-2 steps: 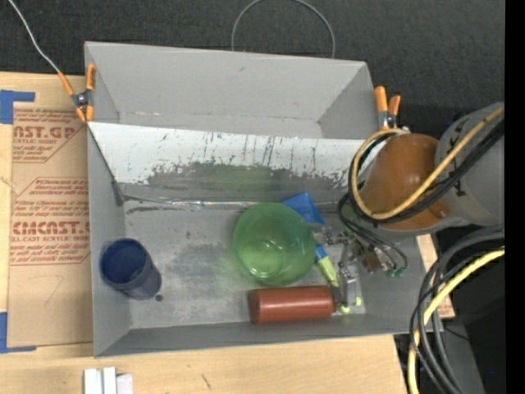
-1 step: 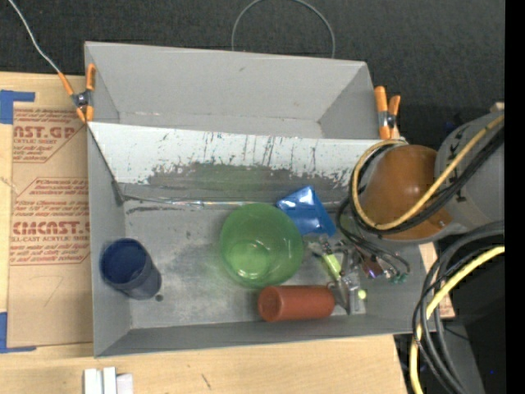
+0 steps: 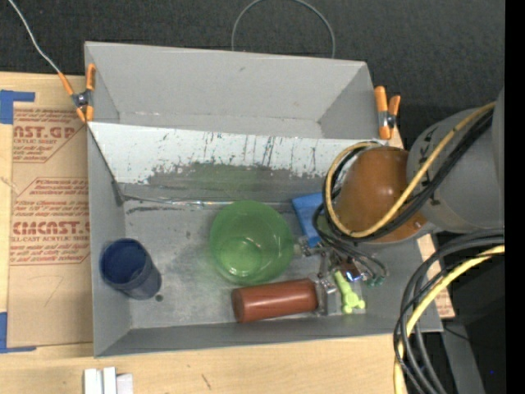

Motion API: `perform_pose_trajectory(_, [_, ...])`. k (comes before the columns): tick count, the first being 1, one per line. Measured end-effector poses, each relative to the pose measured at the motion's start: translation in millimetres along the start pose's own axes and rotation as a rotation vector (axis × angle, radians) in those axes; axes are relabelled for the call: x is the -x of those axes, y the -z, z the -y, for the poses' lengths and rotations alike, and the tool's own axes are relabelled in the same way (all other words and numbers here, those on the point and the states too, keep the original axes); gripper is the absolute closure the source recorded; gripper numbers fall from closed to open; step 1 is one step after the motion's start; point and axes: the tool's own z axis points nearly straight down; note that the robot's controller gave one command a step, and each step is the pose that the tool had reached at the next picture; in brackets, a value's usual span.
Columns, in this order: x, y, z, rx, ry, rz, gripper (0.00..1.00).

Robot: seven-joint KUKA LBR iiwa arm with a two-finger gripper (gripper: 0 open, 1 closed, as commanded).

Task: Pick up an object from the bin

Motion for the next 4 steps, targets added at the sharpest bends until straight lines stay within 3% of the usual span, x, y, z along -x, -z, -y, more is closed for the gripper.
perform_pose_trajectory(1, [1.5,0,-40,0.000,-0.083,0.011,0.00])
perform_pose_trajectory(2, [14.8,0,-61,0.000,-0.238,0.002,0.00])
perform_pose_trajectory(3, [15.1,0,-82,0.001,-0.204,0.013,0.00])
perform_pose_trajectory(4, [17.1,0,-112,0.001,-0.402,0.009,0.00])
